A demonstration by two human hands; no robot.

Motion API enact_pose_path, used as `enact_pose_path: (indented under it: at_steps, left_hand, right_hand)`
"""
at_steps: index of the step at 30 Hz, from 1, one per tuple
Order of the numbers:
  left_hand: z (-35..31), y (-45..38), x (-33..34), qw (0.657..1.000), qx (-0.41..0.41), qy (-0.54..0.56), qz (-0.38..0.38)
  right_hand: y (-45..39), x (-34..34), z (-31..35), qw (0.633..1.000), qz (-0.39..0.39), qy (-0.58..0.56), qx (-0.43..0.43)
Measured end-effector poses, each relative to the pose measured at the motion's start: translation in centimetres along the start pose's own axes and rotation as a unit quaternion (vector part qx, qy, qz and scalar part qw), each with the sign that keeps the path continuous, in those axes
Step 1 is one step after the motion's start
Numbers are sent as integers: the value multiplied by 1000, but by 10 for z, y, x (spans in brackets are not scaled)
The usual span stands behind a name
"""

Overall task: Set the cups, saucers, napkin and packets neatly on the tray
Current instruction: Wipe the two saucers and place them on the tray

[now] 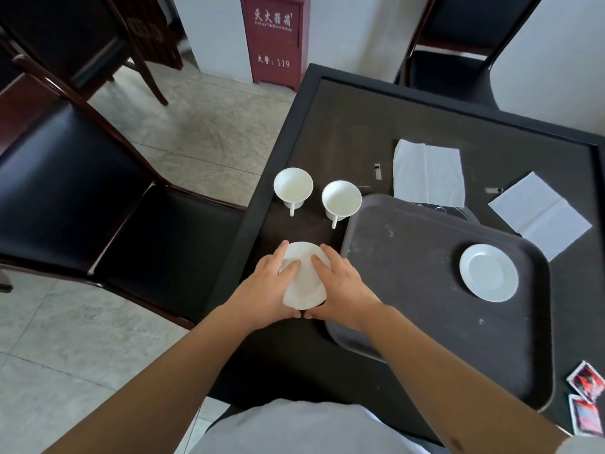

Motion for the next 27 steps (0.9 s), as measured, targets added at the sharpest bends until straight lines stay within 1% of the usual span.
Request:
enact_pose_path:
  at_steps: [5,11,13,16,20,23,27]
  left_hand:
    - [-39,17,-7,1000,25,-3,2]
    - [-92,26,1,997,61,29,44]
    - [-112,24,3,996,75,33,48]
    - [-155,21,6,993,102,28,44]
    - [-170,16,9,995,95,11,36]
    - [-197,9,12,994,107,-14,18]
    - [-219,-4,13,992,123,-16,3]
  right_hand:
    - [41,-8,-6,999,-34,-20,15]
    - [96,-12,-30,996,-58,-41,55]
    - [114,-16,-42,995,-65,-38,67]
    - [145,-25,-69,992,-80,-34,87]
    - [159,-31,-82,992,-76,-39,92]
    - [175,-40,-101,991,-82,-23,102]
    - [185,-50,-121,989,-92,-25,112]
Point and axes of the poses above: each hand's wrist, its own y-axis away from the middle knuckle, its own x-axis out of the palm, z = x × y, the point moved 8 cm from there along -y, towards the middle knuckle, and after that the axes turned 2 degrees about -y, right-handed, at the moved point
